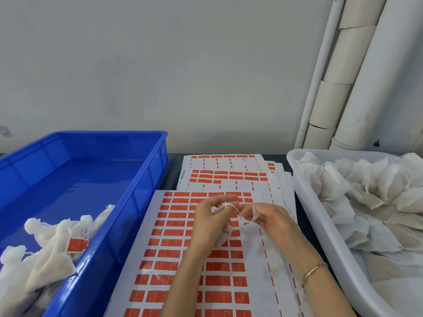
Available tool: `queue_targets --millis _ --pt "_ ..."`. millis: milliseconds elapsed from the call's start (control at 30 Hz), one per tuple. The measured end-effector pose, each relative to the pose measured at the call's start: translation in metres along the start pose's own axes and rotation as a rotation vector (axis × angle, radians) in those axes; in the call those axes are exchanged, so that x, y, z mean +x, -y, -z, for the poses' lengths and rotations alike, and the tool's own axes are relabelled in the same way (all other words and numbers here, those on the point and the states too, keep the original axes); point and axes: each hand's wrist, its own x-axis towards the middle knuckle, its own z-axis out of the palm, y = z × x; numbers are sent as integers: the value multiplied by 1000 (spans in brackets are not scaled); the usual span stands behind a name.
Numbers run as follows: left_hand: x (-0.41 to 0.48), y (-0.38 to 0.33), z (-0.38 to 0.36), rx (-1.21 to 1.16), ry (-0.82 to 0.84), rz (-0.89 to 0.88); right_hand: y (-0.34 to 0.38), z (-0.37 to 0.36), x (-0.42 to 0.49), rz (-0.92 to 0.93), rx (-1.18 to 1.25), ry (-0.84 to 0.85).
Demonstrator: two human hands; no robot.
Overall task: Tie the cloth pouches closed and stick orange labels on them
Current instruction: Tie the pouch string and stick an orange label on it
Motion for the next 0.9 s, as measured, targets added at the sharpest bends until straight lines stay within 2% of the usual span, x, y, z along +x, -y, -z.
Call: queue_targets --millis 67,167,333,467,700,800,900 --pt "0 0 0 7 -3 -9 -1 -3 -4 28 -32 45" --pt "0 1 1 50 -9 -16 2 -5 -8 46 28 22" --pt "2 3 4 50 47 19 13 -3 -14 45 284 -38" --pt "1 3 8 88 112 4 18 -2 -18 28 343 -85" --pt "-1 -2 11 92 91 -65 17 0 -16 35 343 -126" --pt "-2 -5 15 119 115 -70 14 6 -12 26 275 -248" --pt "-4 -7 16 139 219 -95 9 8 -8 37 201 -355"
